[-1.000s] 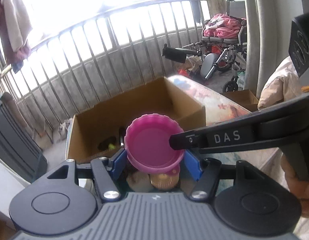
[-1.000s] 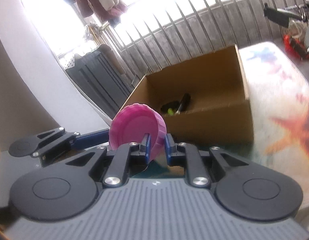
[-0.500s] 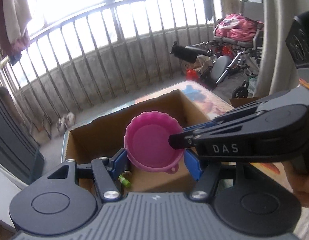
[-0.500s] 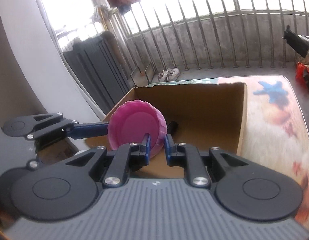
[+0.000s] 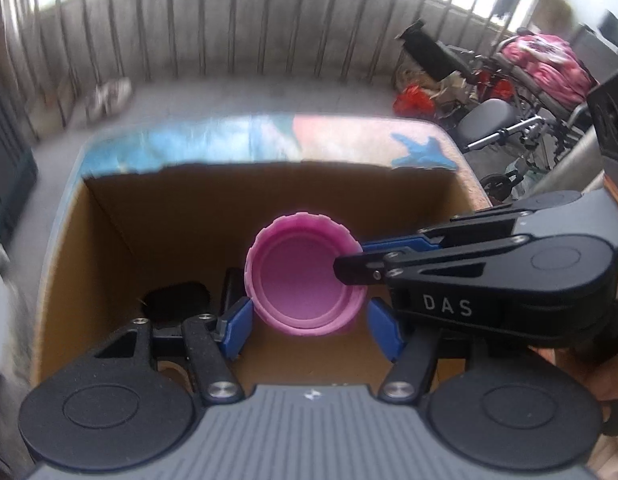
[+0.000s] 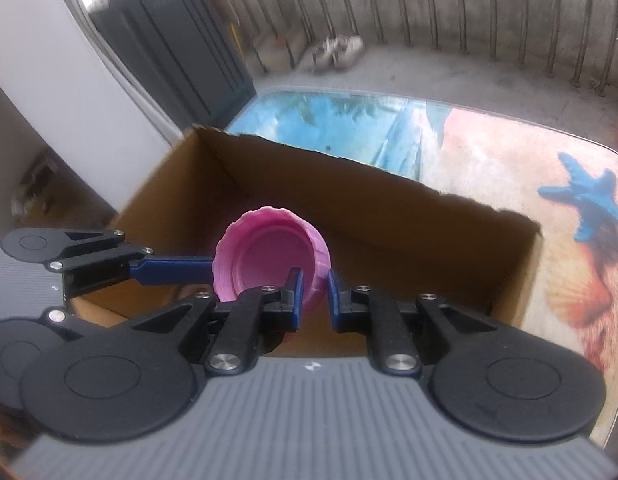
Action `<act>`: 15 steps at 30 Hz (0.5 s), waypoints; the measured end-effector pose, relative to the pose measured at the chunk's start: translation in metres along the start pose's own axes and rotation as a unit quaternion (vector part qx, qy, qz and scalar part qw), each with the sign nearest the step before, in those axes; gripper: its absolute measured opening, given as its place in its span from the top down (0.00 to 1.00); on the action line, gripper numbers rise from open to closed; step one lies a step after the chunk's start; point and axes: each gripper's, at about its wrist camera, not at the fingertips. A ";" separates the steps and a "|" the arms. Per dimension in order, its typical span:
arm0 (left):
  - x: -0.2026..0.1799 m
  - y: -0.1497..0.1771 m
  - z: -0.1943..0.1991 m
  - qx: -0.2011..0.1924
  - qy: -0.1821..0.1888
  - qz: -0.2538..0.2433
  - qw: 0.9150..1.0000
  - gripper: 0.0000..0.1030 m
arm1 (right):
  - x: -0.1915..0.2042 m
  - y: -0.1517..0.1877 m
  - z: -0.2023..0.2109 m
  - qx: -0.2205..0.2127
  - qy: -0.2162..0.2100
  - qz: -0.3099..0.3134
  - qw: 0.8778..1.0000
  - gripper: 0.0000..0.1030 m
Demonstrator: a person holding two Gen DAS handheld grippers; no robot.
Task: Organize rigid objects
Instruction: 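Carry the pink cup into the box and open the right tool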
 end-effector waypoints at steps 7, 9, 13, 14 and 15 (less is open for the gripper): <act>0.026 -0.014 -0.043 0.054 0.000 0.052 0.997 0.39 | -0.009 -0.021 -0.055 0.070 0.001 0.009 0.998 0.92; 0.030 -0.015 -0.048 0.061 0.001 0.058 0.996 0.39 | -0.004 -0.016 -0.064 0.080 0.007 0.014 0.997 0.92; 0.030 -0.016 -0.049 0.058 0.005 0.058 0.997 0.39 | -0.001 -0.019 -0.076 0.078 0.018 0.021 0.997 0.91; 0.029 -0.016 -0.048 0.056 0.004 0.055 0.997 0.39 | 0.001 -0.019 -0.077 0.073 0.022 0.026 0.997 0.89; 0.029 -0.017 -0.047 0.054 0.003 0.055 0.997 0.39 | 0.002 -0.019 -0.079 0.069 0.022 0.028 0.997 0.89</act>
Point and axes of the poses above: each gripper's, at about its wrist camera, not at the fingertips, and z roughly against the way its jaws point, x to its left, y to its underside, and after that the axes turned 11 degrees about z, right-handed
